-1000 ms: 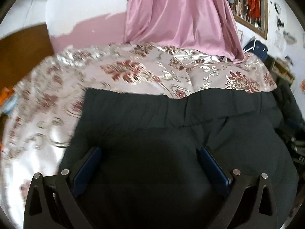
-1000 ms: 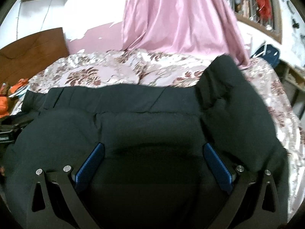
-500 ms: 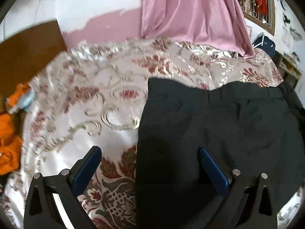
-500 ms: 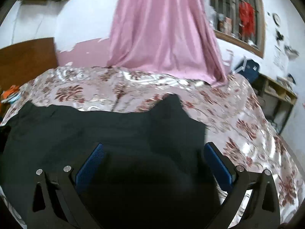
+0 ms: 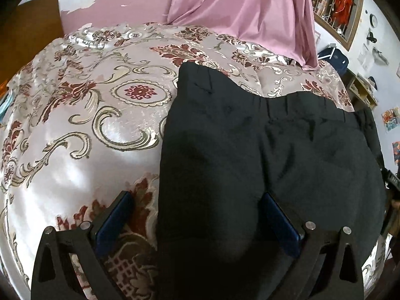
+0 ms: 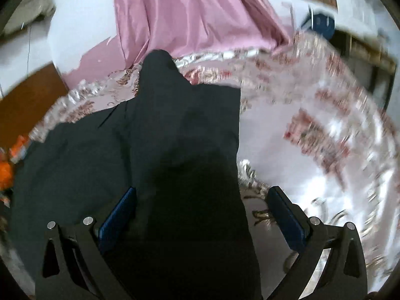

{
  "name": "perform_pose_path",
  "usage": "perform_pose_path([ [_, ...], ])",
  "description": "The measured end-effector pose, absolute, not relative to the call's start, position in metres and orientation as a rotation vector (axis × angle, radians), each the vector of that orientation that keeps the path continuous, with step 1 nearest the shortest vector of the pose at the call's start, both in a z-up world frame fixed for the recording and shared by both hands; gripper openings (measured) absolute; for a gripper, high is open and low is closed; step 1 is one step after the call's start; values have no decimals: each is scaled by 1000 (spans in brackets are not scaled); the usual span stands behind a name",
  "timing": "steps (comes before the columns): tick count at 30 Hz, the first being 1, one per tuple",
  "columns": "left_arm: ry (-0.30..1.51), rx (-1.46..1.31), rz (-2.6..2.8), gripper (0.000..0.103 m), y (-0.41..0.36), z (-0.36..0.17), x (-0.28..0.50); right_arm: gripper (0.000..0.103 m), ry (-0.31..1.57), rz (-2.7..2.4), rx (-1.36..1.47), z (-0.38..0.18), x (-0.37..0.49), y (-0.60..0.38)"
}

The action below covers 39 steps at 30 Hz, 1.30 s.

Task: Fold large clothes

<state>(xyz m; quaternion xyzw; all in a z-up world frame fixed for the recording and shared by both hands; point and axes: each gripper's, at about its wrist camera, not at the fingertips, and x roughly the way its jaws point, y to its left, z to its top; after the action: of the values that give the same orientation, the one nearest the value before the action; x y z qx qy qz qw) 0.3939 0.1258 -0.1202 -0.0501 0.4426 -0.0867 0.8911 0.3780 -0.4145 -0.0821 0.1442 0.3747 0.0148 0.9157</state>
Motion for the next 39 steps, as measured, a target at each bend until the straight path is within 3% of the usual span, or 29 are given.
perform_pose_path([
  [3, 897, -108, -178, 103, 126, -121, 390, 102, 760, 74, 399, -92, 379, -429],
  [28, 914, -98, -189, 103, 124, -122, 392, 102, 724, 72, 383, -99, 373, -426],
  [39, 1056, -117, -239, 103, 127, -118, 410, 102, 881, 180, 408, -92, 388, -420],
])
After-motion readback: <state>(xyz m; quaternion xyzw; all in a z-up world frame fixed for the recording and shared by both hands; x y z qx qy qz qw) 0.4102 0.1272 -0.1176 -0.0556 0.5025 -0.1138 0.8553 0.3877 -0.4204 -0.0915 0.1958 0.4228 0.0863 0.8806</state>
